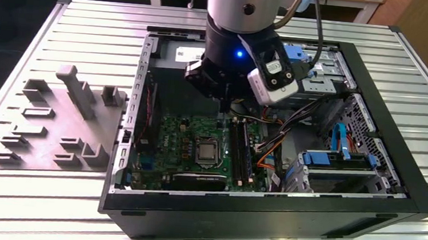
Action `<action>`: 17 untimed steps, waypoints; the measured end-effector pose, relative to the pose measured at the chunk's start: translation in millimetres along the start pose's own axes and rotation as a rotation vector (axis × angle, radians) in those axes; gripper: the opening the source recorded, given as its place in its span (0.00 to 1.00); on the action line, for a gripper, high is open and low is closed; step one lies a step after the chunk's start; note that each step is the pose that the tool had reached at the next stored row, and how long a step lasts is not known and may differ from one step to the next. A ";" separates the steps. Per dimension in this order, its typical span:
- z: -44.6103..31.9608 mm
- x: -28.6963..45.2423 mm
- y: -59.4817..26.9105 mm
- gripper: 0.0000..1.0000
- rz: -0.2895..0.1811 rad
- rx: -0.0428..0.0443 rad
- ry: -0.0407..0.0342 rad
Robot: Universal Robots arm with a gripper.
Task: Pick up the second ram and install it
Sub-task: 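Insert the second ram into the second slot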
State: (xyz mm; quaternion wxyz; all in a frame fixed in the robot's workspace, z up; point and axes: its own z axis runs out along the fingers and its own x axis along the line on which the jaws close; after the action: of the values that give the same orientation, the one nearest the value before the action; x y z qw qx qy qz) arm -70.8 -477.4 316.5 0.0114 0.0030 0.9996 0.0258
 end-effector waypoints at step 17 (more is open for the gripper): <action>2.3 -34.7 0.1 0.13 0.000 0.0001 0.0021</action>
State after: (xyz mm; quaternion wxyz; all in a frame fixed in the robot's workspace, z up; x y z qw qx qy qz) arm -36.0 -477.5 314.9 0.0104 0.0031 0.9996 0.0258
